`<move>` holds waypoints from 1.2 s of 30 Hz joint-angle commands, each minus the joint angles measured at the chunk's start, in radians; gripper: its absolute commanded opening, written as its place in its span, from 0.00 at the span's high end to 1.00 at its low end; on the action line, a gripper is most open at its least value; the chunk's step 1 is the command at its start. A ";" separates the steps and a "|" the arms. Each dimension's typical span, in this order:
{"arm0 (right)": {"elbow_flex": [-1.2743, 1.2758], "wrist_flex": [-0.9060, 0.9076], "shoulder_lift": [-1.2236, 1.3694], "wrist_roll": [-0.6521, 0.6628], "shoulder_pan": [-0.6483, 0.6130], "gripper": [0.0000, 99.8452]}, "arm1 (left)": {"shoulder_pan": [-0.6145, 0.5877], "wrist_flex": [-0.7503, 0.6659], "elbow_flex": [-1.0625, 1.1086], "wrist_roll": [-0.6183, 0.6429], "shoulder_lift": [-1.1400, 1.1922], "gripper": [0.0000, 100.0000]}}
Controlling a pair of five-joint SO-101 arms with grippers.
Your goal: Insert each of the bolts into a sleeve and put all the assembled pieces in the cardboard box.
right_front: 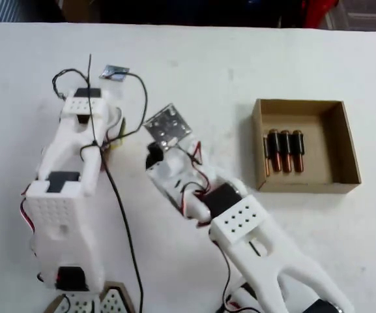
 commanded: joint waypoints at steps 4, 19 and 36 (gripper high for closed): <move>-0.060 -0.033 -0.047 -0.014 -0.051 0.98 | -0.019 -0.012 0.018 -0.011 -0.002 0.98; 0.028 0.068 -0.372 -0.044 0.004 0.98 | -0.019 -0.012 0.020 -0.011 -0.002 0.98; 0.229 0.012 -0.582 -0.043 0.015 0.98 | -0.019 -0.009 0.020 -0.011 -0.004 0.98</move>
